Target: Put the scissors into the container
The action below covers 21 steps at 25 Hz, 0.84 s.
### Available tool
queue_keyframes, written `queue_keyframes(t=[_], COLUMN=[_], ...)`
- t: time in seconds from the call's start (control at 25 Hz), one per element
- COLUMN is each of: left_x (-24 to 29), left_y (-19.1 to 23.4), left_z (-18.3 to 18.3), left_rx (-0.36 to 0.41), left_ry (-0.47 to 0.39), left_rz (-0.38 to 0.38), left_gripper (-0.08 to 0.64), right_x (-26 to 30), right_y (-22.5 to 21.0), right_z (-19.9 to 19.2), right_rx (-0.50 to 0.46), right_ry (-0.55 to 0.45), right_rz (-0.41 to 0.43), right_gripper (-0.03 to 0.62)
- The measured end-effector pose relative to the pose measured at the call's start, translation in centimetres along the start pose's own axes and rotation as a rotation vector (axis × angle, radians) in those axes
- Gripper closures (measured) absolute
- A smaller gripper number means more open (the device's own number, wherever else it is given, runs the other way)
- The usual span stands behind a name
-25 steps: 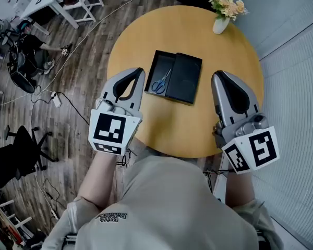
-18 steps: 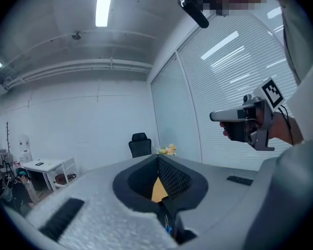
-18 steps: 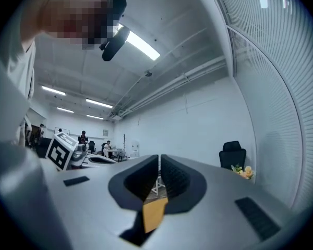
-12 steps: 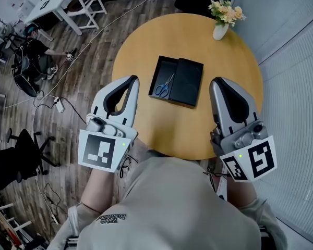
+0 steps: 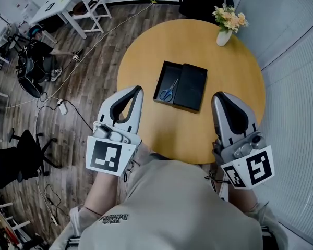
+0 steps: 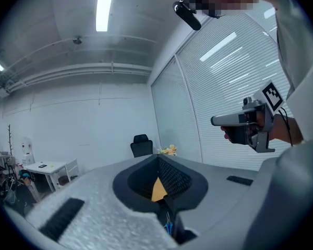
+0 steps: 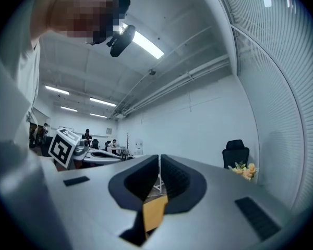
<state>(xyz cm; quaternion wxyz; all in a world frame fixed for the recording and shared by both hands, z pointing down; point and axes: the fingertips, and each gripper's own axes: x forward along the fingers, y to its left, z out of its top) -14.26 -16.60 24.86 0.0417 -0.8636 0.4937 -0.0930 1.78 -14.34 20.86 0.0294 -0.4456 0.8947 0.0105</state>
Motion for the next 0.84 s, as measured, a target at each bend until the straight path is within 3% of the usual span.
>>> queue_keyframes(t=[0.24,0.48,0.84], left_x=[0.4,0.6,0.8], left_y=[0.4,0.3,0.0], left_z=[-1.5,-1.8,-1.4], left_rx=[-0.039,0.012,0.012], left_ry=[0.024,0.026,0.035], left_rz=[0.0,0.001,-0.007], left_gripper=[0.538,0.538,0.538], right_x=[0.5,0.6,1.0], right_y=[-0.1,0.3,0.3], right_z=[-1.6,-1.0,-0.8], right_rx=[0.006,0.026,0.026], right_ry=[0.029,0.021,0.022], right_rz=[0.003,0.018,0.026], right_gripper=[0.557,0.557,0.557])
